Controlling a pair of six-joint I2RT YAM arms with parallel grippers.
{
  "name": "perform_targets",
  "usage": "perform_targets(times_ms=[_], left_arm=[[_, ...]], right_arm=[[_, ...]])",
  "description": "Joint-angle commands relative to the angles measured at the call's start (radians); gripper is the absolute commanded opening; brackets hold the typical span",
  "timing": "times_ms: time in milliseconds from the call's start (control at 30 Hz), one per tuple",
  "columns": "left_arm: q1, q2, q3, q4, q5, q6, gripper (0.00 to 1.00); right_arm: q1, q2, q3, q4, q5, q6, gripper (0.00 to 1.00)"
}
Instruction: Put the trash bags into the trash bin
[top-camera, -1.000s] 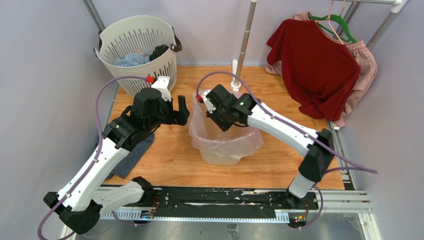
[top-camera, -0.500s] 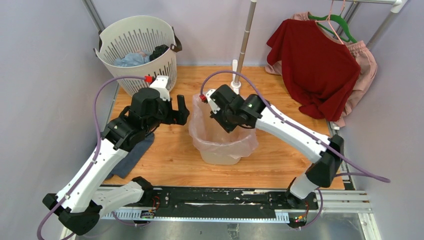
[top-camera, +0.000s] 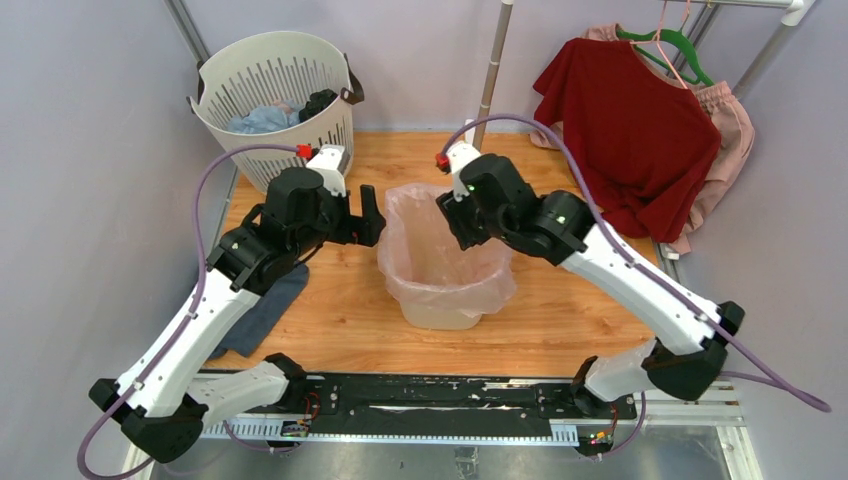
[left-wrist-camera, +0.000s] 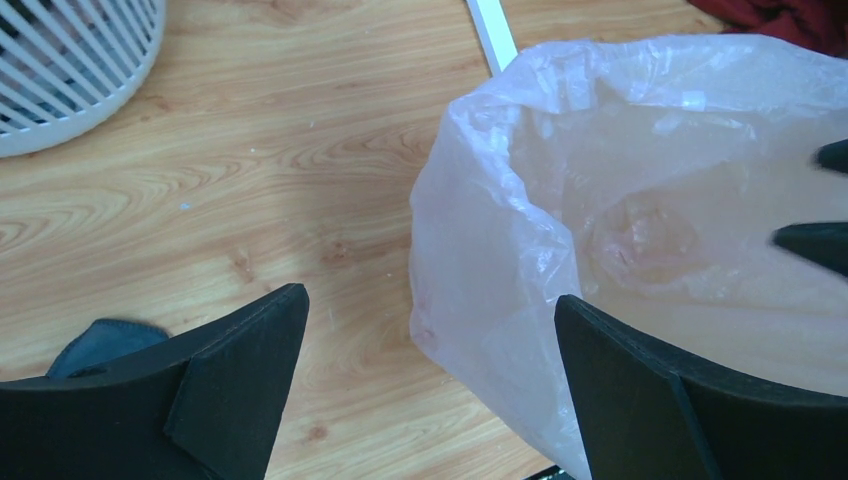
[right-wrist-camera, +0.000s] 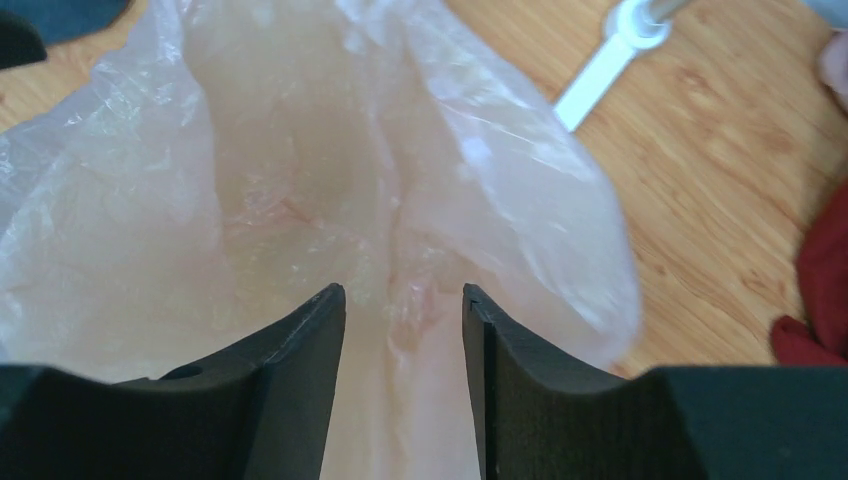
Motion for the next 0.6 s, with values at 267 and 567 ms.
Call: perform_targets(times_ms=[267, 567], left_arm=[[0.006, 0.0, 0.051, -0.035, 0.124, 0.03, 1.0], [0.005, -0.031, 0.012, -0.041, 0.146, 0.023, 1.0]], right_arm=[[0.014, -0.303, -0.085, -0.146, 0.182, 0.171, 0.28], [0.015, -0.295, -0.212, -0.177, 0.11, 0.235, 0.0]])
